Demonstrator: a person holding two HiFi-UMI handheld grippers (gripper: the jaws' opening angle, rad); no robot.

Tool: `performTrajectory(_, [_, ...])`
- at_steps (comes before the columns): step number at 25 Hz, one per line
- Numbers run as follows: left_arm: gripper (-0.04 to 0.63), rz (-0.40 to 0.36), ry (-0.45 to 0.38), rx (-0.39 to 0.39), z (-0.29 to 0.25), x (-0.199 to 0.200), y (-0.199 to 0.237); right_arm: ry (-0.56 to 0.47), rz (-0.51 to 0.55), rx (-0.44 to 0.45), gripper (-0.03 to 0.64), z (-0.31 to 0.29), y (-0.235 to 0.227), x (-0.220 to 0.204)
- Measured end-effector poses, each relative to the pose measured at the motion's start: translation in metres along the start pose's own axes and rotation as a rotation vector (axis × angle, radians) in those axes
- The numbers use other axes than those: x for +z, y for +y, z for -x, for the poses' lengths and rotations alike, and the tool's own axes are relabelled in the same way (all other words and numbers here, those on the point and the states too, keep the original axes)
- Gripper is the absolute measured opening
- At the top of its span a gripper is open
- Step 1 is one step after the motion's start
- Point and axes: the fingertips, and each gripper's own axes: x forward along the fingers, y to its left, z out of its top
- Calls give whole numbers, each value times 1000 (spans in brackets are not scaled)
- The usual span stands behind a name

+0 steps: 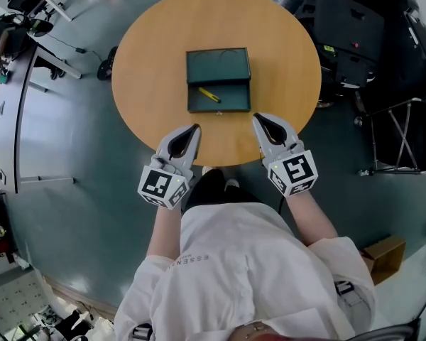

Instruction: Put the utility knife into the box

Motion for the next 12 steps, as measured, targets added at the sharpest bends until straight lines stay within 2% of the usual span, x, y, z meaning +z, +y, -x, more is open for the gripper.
performTrajectory(7, [8,23,-2,-23,24,-6,-18,16,-10,-7,-8,22,29,-7])
performTrajectory(12, [8,24,3,-53,61,-14,-31,24,0,-23,-8,41,63,-11])
